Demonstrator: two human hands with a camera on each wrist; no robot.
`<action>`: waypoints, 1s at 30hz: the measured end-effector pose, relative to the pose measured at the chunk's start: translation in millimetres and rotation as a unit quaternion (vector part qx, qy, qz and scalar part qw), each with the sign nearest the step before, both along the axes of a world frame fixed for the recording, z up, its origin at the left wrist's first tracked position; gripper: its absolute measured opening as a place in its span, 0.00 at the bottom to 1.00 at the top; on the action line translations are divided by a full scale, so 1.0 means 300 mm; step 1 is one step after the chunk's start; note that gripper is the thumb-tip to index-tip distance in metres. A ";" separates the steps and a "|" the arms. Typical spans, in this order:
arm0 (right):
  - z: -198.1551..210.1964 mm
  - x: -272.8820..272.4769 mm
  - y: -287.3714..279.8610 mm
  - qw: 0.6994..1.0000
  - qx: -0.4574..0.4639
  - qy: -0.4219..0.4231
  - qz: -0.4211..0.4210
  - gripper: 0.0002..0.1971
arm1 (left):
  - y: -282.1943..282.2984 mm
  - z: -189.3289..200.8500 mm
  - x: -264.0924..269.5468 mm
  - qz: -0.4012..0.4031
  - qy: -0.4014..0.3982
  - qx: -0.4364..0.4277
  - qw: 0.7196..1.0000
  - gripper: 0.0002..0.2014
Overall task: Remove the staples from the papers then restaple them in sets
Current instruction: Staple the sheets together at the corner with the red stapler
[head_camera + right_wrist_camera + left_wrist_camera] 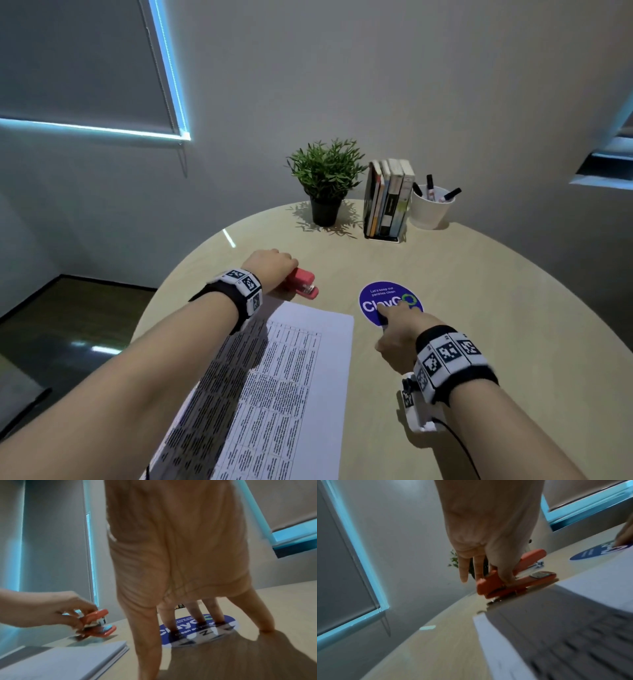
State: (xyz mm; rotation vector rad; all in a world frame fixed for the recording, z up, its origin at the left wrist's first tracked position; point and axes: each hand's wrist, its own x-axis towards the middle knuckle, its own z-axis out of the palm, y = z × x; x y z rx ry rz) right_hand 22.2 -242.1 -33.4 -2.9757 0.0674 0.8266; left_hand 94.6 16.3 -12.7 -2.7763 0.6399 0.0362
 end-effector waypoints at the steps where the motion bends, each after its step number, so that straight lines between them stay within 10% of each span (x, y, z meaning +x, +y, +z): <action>1: -0.002 0.000 0.000 1.000 0.002 -0.004 0.003 0.38 | 0.001 0.014 -0.004 -0.011 -0.021 -0.006 1.000 0.16; 7: 0.049 0.012 -0.014 0.978 0.186 -0.027 -0.090 0.33 | -0.024 0.185 -0.047 -0.139 -0.094 -0.127 0.978 0.11; 11: 0.181 -0.053 0.014 0.787 0.571 0.037 -0.232 0.39 | -0.104 0.269 -0.156 -0.240 -0.011 -0.150 0.959 0.12; 15: 0.235 -0.168 0.082 0.768 0.621 0.088 -0.130 0.20 | -0.179 0.297 -0.253 -0.296 0.024 -0.166 0.940 0.12; 21: 0.113 -0.198 0.078 0.671 0.664 0.075 -0.321 0.10 | -0.053 0.263 -0.237 -0.046 0.096 -0.313 0.944 0.43; 24: 0.033 -0.198 0.064 0.593 0.677 0.040 -0.435 0.08 | 0.096 0.166 -0.219 0.070 0.103 -0.271 0.955 0.41; 30: -0.032 -0.194 0.018 0.574 0.655 -0.010 -0.491 0.18 | 0.265 -0.001 -0.214 0.163 0.095 -0.245 0.951 0.39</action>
